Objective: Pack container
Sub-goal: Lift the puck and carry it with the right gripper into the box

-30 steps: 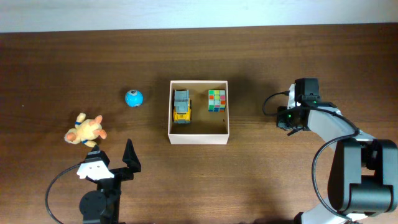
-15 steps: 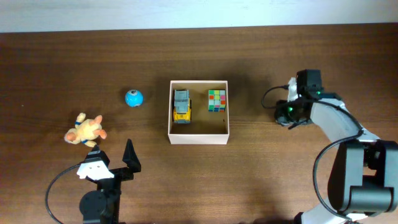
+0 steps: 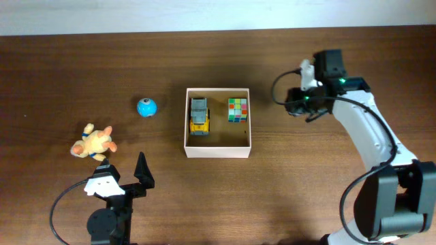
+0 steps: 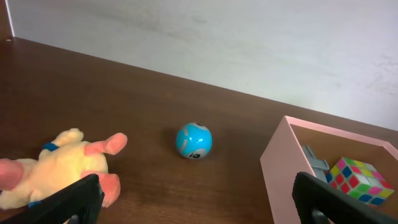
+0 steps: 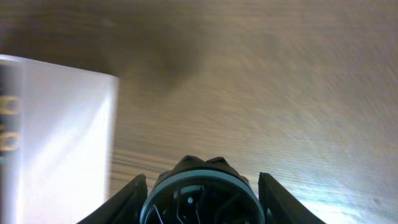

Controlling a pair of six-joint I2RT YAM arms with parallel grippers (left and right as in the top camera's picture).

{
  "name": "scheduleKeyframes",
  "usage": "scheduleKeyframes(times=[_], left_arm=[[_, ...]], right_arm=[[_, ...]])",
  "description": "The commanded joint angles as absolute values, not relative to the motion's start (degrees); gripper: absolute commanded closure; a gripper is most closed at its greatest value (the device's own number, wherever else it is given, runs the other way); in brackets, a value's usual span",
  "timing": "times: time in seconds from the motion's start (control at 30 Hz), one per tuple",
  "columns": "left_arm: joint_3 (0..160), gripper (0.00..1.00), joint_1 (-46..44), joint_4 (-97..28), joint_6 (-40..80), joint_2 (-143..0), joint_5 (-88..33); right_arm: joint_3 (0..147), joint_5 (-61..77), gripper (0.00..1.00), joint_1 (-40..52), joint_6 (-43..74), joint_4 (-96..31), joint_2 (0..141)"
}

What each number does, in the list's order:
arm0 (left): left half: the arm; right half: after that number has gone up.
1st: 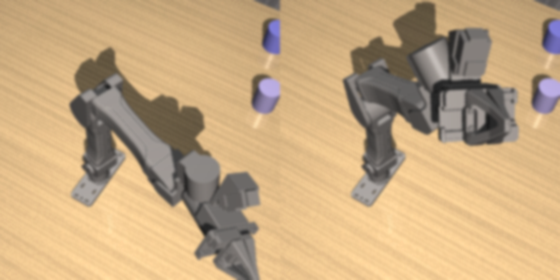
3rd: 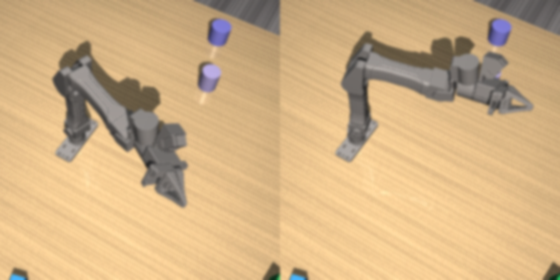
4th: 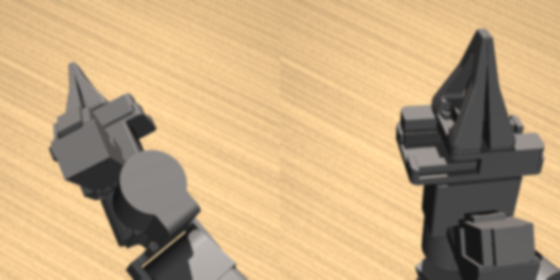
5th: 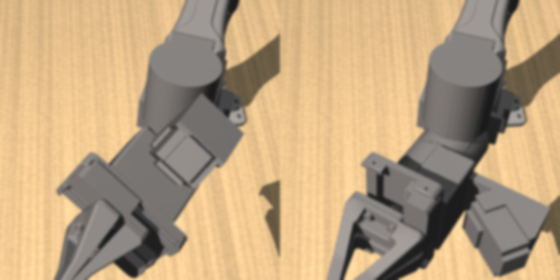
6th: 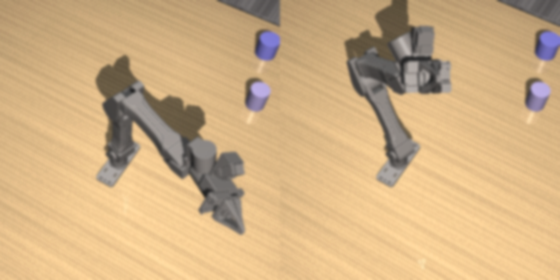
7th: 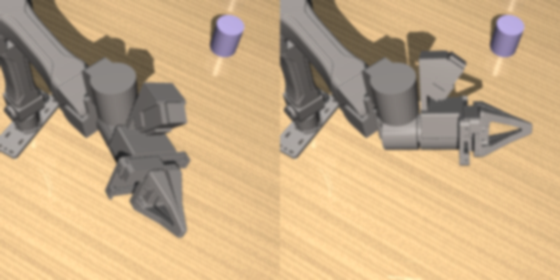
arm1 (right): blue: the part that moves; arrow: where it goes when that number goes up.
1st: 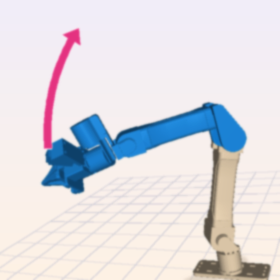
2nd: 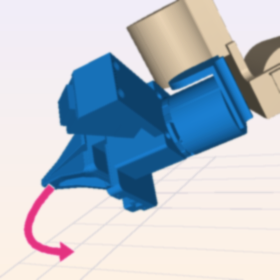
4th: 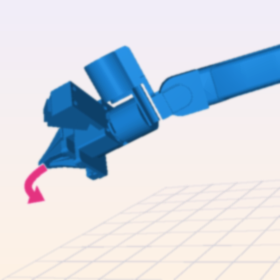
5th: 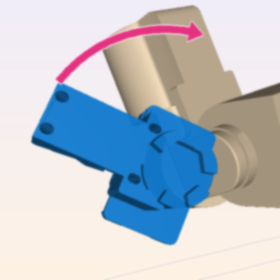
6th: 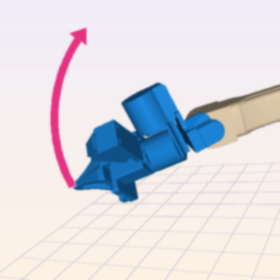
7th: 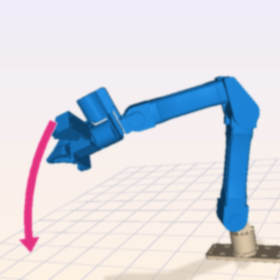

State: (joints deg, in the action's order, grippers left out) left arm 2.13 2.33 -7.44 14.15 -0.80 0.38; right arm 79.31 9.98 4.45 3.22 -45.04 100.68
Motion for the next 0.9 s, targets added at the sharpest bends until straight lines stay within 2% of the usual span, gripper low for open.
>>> scheduleKeyframes(times=[0.0,0.23,0.53,0.87], left_arm=[[1.8,0.01,2.52,-7.31,13.23,-0.34,-0.23],[1.8,0.01,2.52,-7.31,13.23,-0.34,-0.25],[1.8,0.01,2.52,-7.31,13.23,-0.34,-0.23],[1.8,0.01,2.52,-7.31,13.23,-0.34,-0.25]], right_arm=[[83.9,10.98,0.5,8.67,3.25,-46.13,98.17],[89.23,10.57,0.5,18.22,3.4,-46.94,98.1],[89.32,0.49,0.5,30.13,3.42,-44.07,99.66],[89.3,-0.05,0.51,32.71,4.54,-39.59,105.84]])
